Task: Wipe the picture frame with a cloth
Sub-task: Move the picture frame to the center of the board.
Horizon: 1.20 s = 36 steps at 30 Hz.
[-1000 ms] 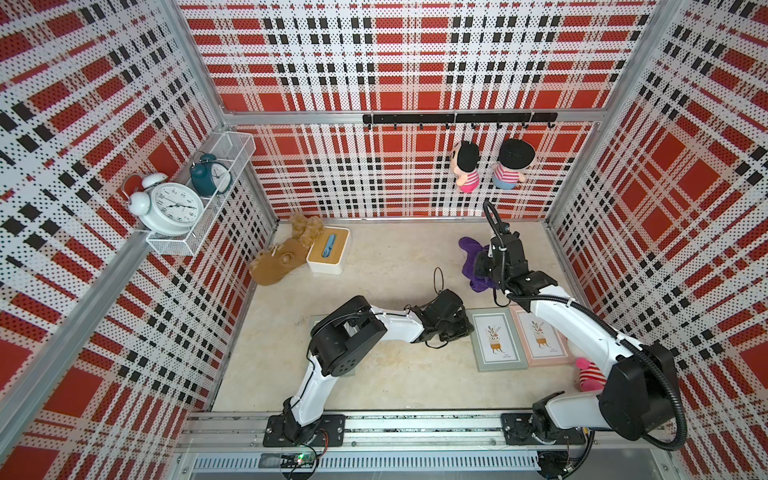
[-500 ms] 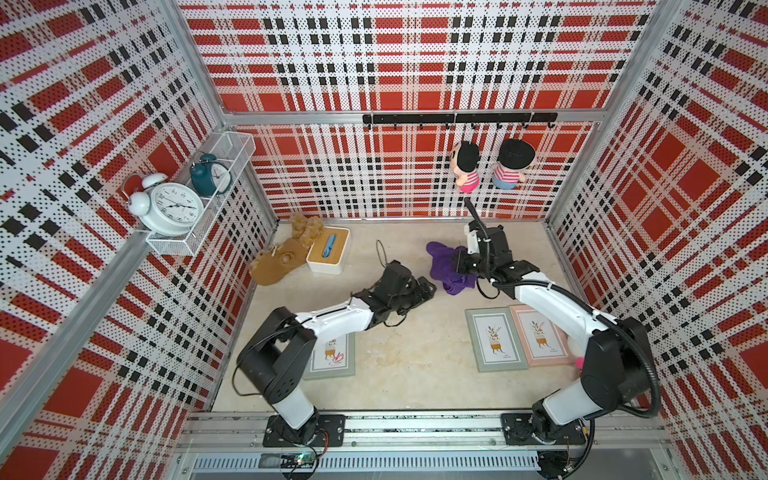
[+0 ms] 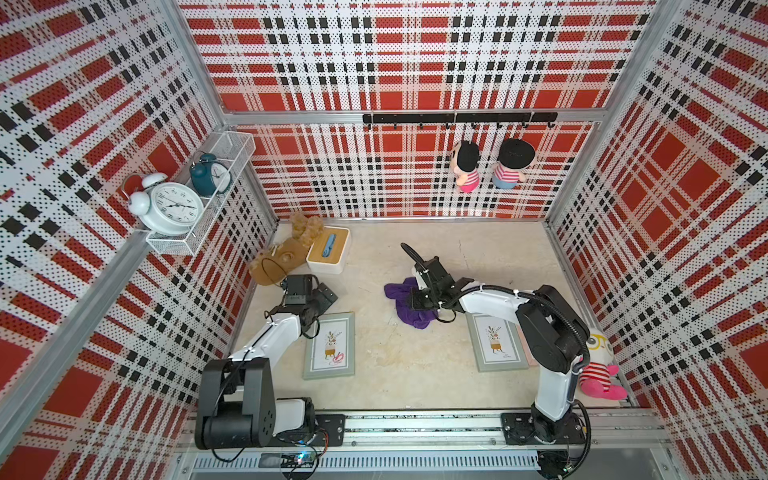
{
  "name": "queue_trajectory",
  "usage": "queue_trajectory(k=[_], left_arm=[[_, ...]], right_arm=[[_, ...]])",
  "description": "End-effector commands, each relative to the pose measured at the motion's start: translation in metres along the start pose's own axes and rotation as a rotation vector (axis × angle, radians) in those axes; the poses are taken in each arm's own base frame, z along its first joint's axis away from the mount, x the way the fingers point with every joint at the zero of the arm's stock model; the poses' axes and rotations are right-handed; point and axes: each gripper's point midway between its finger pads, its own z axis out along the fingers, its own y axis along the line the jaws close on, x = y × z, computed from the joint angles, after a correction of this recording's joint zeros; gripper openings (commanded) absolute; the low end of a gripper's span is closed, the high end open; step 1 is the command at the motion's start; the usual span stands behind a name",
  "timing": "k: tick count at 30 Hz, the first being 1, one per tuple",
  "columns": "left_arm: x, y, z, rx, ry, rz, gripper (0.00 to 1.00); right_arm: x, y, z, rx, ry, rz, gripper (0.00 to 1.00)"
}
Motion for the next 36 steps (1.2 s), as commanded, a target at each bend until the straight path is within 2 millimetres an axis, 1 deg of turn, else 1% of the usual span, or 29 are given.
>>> queue_trajectory(k=[1, 2, 4, 6, 9, 13, 16, 18, 19, 21, 25, 26, 27, 29, 30, 32, 34, 36], left_arm=[[0.007, 0.044, -0.003, -0.126, -0.005, -0.019, 1.0], [0.01, 0.053, -0.003, -0.148, -0.007, -0.032, 1.0], [0.015, 0.063, -0.005, -0.174, -0.013, -0.053, 1.0], [0.019, 0.065, -0.007, -0.172, -0.018, -0.06, 1.0], [0.03, 0.058, -0.009, -0.131, 0.01, -0.065, 0.99], [0.054, 0.042, -0.012, -0.075, 0.07, -0.071, 0.99], [0.075, 0.022, -0.015, -0.022, 0.121, -0.055, 0.99], [0.09, 0.008, -0.016, 0.004, 0.156, -0.042, 0.98], [0.102, -0.001, -0.017, 0.025, 0.179, -0.027, 0.97], [0.123, -0.021, -0.02, 0.073, 0.211, 0.018, 0.95], [0.153, -0.057, -0.027, 0.173, 0.265, 0.041, 0.91], [0.158, -0.065, -0.028, 0.198, 0.276, 0.043, 0.9], [0.165, -0.075, -0.031, 0.227, 0.29, 0.05, 0.89], [0.174, -0.091, -0.033, 0.266, 0.31, 0.07, 0.88], [0.177, -0.101, -0.035, 0.29, 0.319, 0.079, 0.88], [0.183, -0.118, -0.038, 0.328, 0.335, 0.094, 0.88], [0.183, -0.136, -0.04, 0.373, 0.337, 0.102, 0.87], [0.18, -0.15, -0.039, 0.402, 0.327, 0.104, 0.87]], right_arm=[[-0.003, 0.009, 0.006, -0.004, 0.003, 0.017, 0.0], [-0.002, 0.01, 0.009, -0.006, 0.013, 0.015, 0.0], [-0.002, 0.013, 0.01, -0.007, 0.015, 0.01, 0.0], [-0.002, 0.015, 0.011, -0.008, 0.019, 0.008, 0.0], [-0.003, 0.015, 0.012, -0.007, 0.019, 0.006, 0.0], [-0.002, 0.011, 0.009, 0.016, 0.014, 0.003, 0.0], [-0.002, 0.003, 0.004, 0.062, 0.004, -0.002, 0.0], [0.001, -0.002, 0.001, 0.085, 0.009, -0.009, 0.0], [0.005, -0.004, 0.0, 0.082, 0.019, -0.02, 0.0], [0.022, -0.005, 0.001, 0.05, 0.053, -0.057, 0.0], [0.068, -0.013, 0.0, 0.009, 0.146, -0.126, 0.0], [0.075, -0.013, 0.0, 0.001, 0.161, -0.158, 0.0], [0.084, -0.012, 0.0, -0.012, 0.177, -0.172, 0.0], [0.096, -0.001, 0.001, -0.089, 0.19, -0.186, 0.0], [0.097, 0.003, 0.002, -0.129, 0.175, -0.174, 0.0], [0.095, 0.002, 0.005, -0.15, 0.152, -0.127, 0.0], [0.077, 0.002, 0.006, -0.16, 0.094, -0.108, 0.0], [0.053, 0.003, 0.006, -0.174, 0.026, -0.094, 0.0]])
